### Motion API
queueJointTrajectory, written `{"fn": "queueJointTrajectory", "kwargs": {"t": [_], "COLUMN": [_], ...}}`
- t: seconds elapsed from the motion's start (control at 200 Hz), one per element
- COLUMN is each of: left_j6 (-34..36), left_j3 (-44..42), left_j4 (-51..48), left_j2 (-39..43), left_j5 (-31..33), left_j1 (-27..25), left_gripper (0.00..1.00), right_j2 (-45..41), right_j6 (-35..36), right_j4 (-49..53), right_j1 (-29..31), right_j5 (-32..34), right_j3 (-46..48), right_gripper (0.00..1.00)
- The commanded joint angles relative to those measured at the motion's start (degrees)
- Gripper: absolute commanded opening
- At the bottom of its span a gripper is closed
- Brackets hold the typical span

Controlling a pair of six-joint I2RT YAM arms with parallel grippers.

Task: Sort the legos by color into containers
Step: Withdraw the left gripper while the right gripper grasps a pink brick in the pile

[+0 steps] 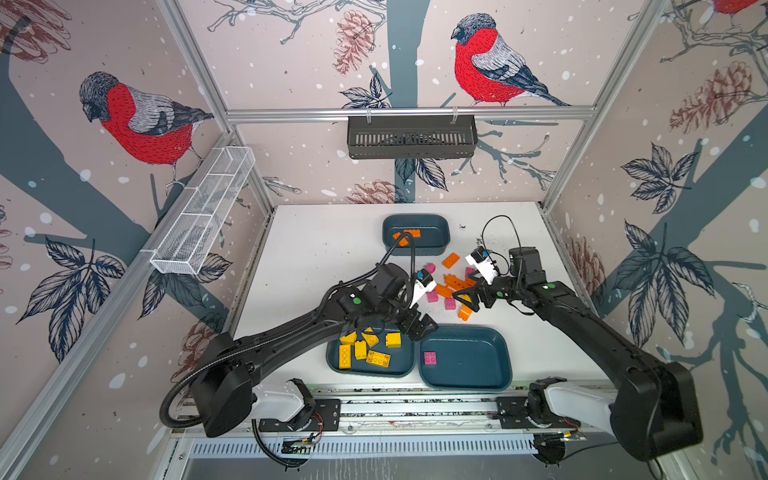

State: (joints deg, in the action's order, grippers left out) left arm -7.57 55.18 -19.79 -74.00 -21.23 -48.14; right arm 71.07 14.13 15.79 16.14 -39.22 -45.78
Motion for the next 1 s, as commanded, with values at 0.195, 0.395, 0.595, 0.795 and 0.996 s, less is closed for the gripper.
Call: {"fn": "queueJointTrajectory", "kwargs": {"t": [0.195, 0.395, 0.595, 0.795, 0.996], "left_j6": [-1.4, -1.5, -1.9, -3.1, -3.1], "left_j3": [-3.6, -6.0, -8.0, -10.5, -11.7], "left_j4": [0.6, 1.5, 1.0, 2.6, 2.8], "left_j2": [8.4, 10.6, 12.2, 14.4, 15.2], "left_j5": [-2.0, -2.7, -1.1, -1.9, -2.5], "left_j1": [17.3, 23.4, 26.5, 30.1, 31.6], "left_gripper": [0.94, 0.94, 0.94, 0.95, 0.95], "right_j2": [18.4, 28.9, 36.9, 41.9, 44.6], "right_j6": [-2.3, -7.9, -13.9, -18.4, -19.5], "right_j4": [2.8, 4.9, 7.1, 7.7, 9.3], "right_j1": [7.3, 11.1, 14.4, 16.9, 17.5], "right_j5": [7.2, 12.2, 17.4, 20.7, 26.3], "right_j3": [-14.0, -21.8, -28.0, -31.7, -35.2], "right_gripper": [0.83, 0.75, 0.7, 0.64, 0.63]}}
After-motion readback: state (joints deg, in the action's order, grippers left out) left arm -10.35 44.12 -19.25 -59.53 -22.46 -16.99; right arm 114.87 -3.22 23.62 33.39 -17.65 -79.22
